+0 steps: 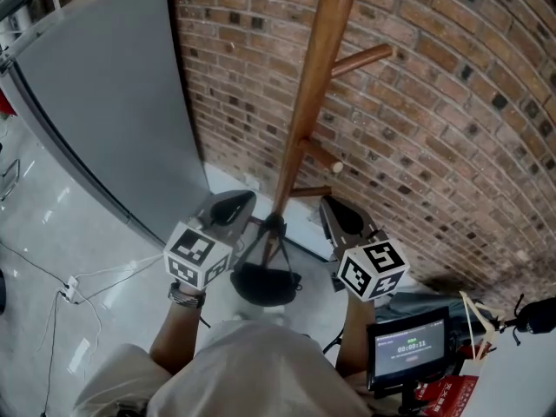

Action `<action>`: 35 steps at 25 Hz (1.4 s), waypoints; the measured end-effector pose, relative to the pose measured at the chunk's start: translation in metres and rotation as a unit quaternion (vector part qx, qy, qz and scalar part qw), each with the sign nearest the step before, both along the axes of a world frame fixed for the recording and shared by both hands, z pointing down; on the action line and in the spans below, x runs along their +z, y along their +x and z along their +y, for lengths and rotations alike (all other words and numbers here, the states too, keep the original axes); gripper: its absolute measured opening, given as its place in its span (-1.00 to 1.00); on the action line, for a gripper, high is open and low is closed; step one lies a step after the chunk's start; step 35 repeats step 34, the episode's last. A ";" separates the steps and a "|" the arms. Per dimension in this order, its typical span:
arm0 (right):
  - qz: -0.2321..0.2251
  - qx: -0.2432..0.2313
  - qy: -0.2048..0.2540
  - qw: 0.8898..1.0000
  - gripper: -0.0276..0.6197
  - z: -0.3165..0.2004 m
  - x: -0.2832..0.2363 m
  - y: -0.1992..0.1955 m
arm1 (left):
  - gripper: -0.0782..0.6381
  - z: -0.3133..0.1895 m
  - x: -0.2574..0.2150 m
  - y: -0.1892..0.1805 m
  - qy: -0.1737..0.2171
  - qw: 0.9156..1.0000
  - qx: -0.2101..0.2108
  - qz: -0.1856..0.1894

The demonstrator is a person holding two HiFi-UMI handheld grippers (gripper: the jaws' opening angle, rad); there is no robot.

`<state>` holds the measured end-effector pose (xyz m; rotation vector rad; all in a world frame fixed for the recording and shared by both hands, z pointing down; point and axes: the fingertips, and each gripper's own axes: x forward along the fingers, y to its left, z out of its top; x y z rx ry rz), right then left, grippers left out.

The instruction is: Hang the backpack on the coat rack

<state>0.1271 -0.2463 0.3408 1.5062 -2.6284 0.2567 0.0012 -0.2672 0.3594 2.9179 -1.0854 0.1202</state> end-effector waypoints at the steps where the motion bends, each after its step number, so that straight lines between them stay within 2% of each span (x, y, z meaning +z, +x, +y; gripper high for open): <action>1: 0.001 0.001 0.007 1.000 -0.91 0.001 -0.006 0.000 | -0.78 0.001 -0.006 0.000 0.009 1.000 0.000 -0.001; 6: 0.019 0.000 0.033 0.999 -0.91 0.007 -0.027 -0.001 | -0.78 0.005 -0.029 0.002 0.037 0.999 0.000 0.006; 12: 0.032 0.004 0.034 0.999 -0.91 0.005 -0.028 0.000 | -0.78 0.009 -0.041 0.008 0.059 0.998 0.005 -0.007; 35: 0.038 -0.001 0.019 0.999 -0.91 0.010 -0.020 -0.001 | -0.78 0.011 -0.036 0.012 0.054 0.999 0.004 -0.002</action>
